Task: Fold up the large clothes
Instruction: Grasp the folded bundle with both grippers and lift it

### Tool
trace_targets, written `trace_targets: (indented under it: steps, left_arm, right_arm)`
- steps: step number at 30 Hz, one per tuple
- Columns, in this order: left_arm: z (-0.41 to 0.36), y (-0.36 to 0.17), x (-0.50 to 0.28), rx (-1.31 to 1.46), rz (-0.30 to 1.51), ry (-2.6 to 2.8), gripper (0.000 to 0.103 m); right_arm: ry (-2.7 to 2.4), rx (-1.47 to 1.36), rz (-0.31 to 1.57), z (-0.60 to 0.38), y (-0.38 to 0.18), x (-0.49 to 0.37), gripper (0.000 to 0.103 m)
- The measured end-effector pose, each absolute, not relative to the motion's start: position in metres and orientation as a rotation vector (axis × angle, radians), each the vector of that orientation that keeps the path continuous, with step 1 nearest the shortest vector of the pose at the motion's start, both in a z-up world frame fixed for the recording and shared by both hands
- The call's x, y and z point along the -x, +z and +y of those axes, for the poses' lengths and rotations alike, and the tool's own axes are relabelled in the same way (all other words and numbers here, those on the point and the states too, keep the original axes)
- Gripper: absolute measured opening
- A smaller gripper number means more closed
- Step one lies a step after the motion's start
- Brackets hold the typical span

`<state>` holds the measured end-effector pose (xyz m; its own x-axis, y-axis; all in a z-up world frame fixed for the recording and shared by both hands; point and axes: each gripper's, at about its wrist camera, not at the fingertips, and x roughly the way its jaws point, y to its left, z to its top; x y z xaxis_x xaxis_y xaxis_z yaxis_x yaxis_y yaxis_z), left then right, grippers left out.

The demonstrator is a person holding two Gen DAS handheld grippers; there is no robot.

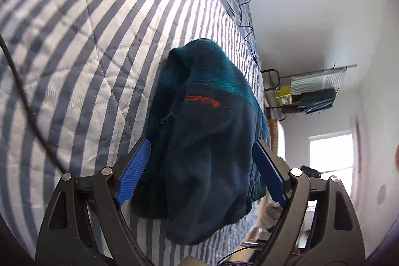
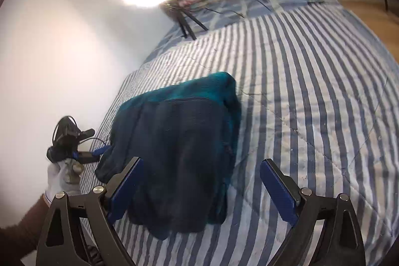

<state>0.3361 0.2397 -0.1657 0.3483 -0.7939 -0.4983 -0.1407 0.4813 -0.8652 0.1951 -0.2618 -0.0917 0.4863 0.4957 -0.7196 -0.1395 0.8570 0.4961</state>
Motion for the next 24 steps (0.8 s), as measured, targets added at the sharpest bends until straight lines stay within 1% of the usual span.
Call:
trace_targets:
  steps: [6,10,12,14,15,17,18,21,24]
  left_arm:
    - [0.228,-0.191,-0.349,1.023,1.209,-0.566,0.086]
    - [0.215,-0.187,-0.354,0.972,1.21,-0.594,0.086]
    - [0.214,-0.187,-0.357,0.962,1.214,-0.599,0.086]
    - [0.21,-0.188,-0.36,0.941,1.215,-0.592,0.085]
    - [0.208,-0.185,-0.361,0.935,1.214,-0.59,0.085]
    - [0.208,-0.185,-0.358,0.921,1.213,-0.583,0.082]
    - [0.203,-0.182,-0.362,0.908,1.214,-0.576,0.081]
    - [0.198,-0.181,-0.37,0.883,1.217,-0.562,0.077]
    - [0.192,-0.177,-0.372,0.839,1.215,-0.537,0.068]
  right_arm:
    - [0.444,-0.476,1.067,-0.263,-0.133,-0.215,0.096]
    - [0.478,-0.537,1.106,-0.258,-0.16,-0.225,0.096]
    - [0.498,-0.56,1.086,-0.256,-0.167,-0.228,0.098]
    - [0.519,-0.593,1.07,-0.255,-0.169,-0.231,0.097]
    - [0.525,-0.614,1.066,-0.255,-0.17,-0.233,0.096]
    - [0.551,-0.643,1.067,-0.253,-0.172,-0.238,0.084]
    - [0.568,-0.653,1.076,-0.252,-0.172,-0.238,0.081]
    - [0.582,-0.653,1.085,-0.246,-0.171,-0.241,0.081]
    - [0.584,-0.659,1.094,-0.24,-0.172,-0.242,0.075]
